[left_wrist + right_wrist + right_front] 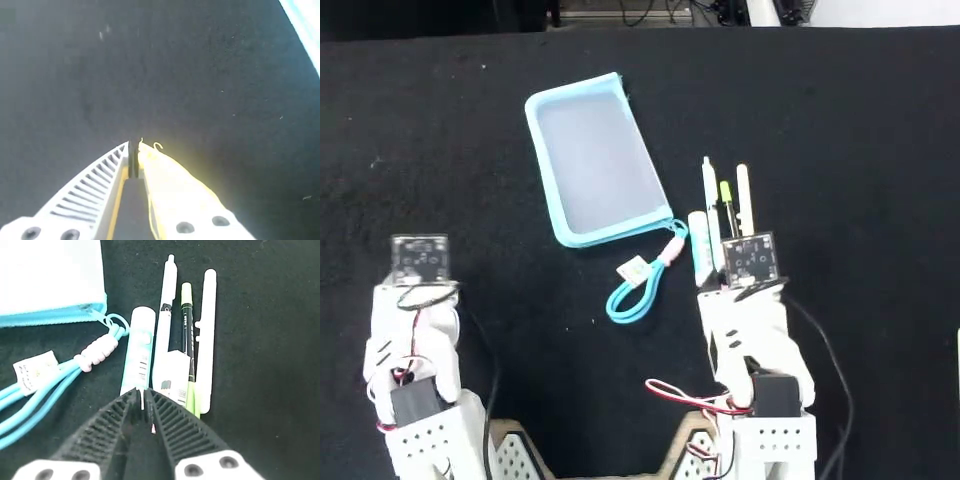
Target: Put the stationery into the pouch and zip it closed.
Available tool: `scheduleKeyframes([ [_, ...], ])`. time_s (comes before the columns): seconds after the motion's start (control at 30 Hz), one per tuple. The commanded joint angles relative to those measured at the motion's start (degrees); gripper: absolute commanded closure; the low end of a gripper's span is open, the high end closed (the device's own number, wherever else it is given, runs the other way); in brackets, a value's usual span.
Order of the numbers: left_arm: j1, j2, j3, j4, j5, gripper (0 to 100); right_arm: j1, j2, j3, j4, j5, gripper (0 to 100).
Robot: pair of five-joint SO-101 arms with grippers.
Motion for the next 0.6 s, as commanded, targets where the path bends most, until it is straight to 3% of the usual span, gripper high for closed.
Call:
scheduleKeyframes([
  [0.0, -0.4, -0.2, 1.2, -6.9, -4.0, 95, -0.2, -5.6, -0.2, 0.4, 1.2, 98.3],
  [0.17, 1.0, -0.2, 1.0, -22.9, 1.8, 95, -0.2, -5.6, -0.2, 0.4, 1.2, 98.3],
  [0.3, 6.8, -0.2, 1.0, -30.1, 4.4, 95, -0.2, -5.6, -0.2, 0.4, 1.2, 98.3],
  [0.43, 13.3, -0.2, 1.0, -32.9, 8.9, 95, -0.2, -5.6, -0.2, 0.4, 1.2, 98.3],
  [0.57, 17.0, -0.1, 1.2, -27.9, 16.4, 95, -0.2, -5.6, -0.2, 0.4, 1.3, 98.3],
])
